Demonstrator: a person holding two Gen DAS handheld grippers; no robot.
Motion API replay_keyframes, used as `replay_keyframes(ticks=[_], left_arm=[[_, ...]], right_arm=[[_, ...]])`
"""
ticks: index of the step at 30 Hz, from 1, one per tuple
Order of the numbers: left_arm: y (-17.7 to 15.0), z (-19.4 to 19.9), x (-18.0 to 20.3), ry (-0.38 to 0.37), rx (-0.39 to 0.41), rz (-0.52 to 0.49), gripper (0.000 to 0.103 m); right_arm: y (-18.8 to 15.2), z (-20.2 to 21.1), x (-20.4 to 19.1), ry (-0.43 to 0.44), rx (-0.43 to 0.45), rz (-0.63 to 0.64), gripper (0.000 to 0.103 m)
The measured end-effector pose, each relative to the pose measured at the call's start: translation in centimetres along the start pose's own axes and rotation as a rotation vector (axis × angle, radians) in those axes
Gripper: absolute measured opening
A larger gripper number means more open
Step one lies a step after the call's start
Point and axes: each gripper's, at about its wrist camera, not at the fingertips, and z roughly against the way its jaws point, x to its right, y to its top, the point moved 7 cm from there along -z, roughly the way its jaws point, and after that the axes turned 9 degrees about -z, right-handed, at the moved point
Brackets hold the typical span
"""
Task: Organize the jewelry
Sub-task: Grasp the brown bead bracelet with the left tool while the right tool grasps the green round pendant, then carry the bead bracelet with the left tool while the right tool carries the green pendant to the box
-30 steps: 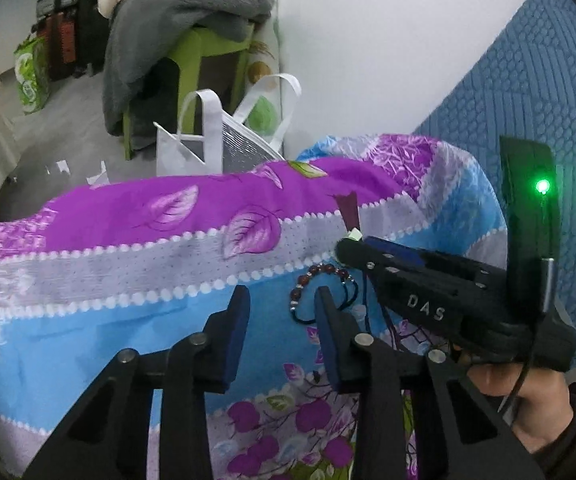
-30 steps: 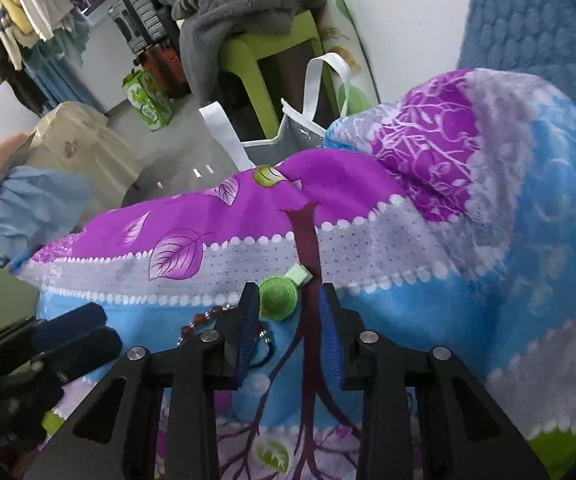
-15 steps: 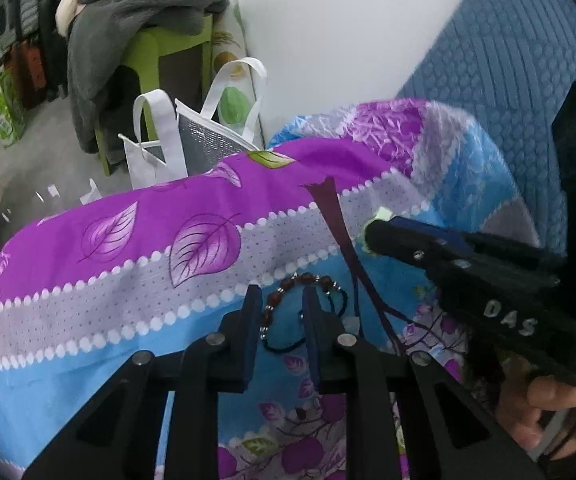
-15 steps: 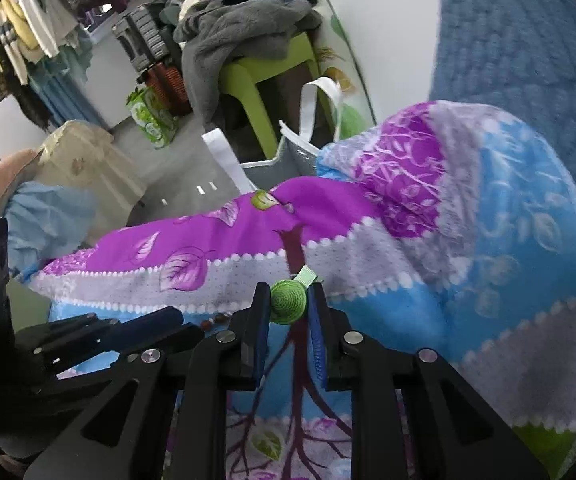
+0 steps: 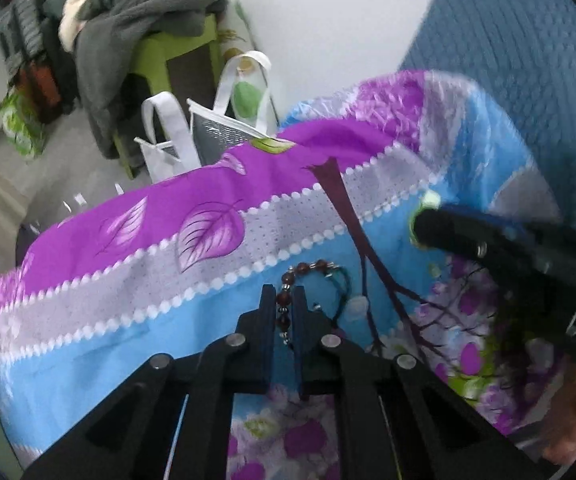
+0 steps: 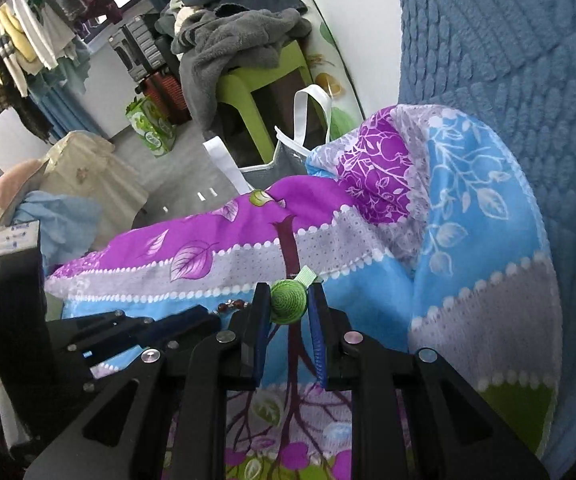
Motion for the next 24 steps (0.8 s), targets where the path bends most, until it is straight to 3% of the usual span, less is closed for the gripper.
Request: replay_keyframes(ticks=[6,11,24], left_arm=[[-1.7,4.4,-1.0,0.004,0.042,0.057,0.005],[-4.5,8.6,-2.0,0.023,0.062,0.089,0.005],[-11.0,18.7,-3.1,0.002,0.133,0.162,0.005]], right_arm=[[-2.1,2.0,-1.2,-0.053,0.02,0.026,0.017],[-3.9,3.9,-3.4,-0.027,0.025,0.027,0.017],[-13.1,9.4,-9.1,-0.004,0.003,0.068,0.017]])
